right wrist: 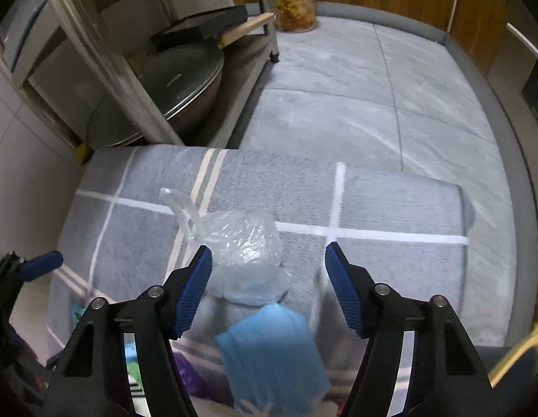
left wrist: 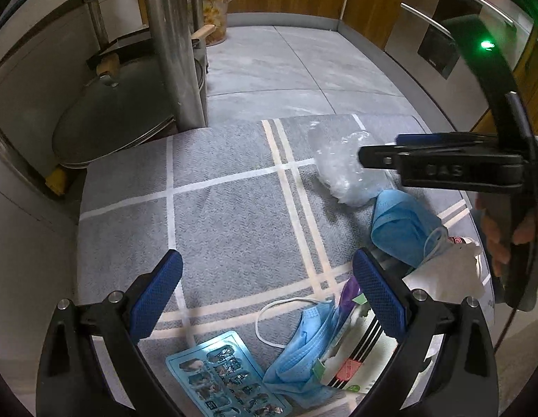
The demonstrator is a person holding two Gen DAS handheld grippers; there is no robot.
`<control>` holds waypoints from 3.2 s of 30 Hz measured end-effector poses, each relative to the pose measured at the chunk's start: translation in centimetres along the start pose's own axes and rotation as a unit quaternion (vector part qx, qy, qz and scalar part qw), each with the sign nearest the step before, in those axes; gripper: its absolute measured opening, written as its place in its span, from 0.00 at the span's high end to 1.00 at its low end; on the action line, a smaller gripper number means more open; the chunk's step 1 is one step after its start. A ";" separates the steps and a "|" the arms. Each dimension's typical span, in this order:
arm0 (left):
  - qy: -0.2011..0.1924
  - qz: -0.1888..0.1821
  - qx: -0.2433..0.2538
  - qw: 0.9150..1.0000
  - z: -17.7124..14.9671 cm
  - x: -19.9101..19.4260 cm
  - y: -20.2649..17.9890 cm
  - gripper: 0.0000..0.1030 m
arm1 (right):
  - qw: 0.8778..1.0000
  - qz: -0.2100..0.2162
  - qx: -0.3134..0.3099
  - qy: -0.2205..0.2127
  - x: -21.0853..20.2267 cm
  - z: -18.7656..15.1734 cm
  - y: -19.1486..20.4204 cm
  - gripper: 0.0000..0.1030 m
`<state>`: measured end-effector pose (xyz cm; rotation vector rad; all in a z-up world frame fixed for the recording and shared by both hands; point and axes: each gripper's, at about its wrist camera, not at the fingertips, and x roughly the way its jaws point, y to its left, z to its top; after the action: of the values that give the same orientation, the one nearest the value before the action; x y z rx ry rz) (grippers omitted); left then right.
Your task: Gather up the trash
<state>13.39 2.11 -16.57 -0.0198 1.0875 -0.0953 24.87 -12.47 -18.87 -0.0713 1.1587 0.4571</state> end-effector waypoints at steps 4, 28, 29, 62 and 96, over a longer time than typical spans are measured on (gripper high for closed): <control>0.002 -0.002 0.001 1.000 0.1 0.1 -0.1 0.07 | 0.999 0.031 0.017 0.018 0.9 0.1 -0.2 0.71; 0.003 -0.122 0.124 0.985 -2.5 -2.3 -9.2 0.40 | 0.991 0.055 0.097 -0.078 -11.8 -2.5 -3.4 0.78; 0.010 -0.119 0.131 0.984 -2.7 -2.0 -9.5 0.48 | 0.991 0.054 0.097 -0.080 -12.1 -2.7 -3.4 0.78; -0.139 -0.085 0.154 0.974 -1.8 -15.3 -11.5 0.98 | 0.979 0.017 0.117 -0.168 -23.2 -10.3 -4.0 0.78; -0.152 -0.165 0.214 0.951 1.3 -18.0 -25.9 0.98 | 0.945 -0.071 0.240 -0.210 -30.7 -22.2 -22.0 0.78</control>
<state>4.50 -22.13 1.62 0.1688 0.7288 -0.6103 4.26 -48.33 -4.40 0.3496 0.8080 0.0442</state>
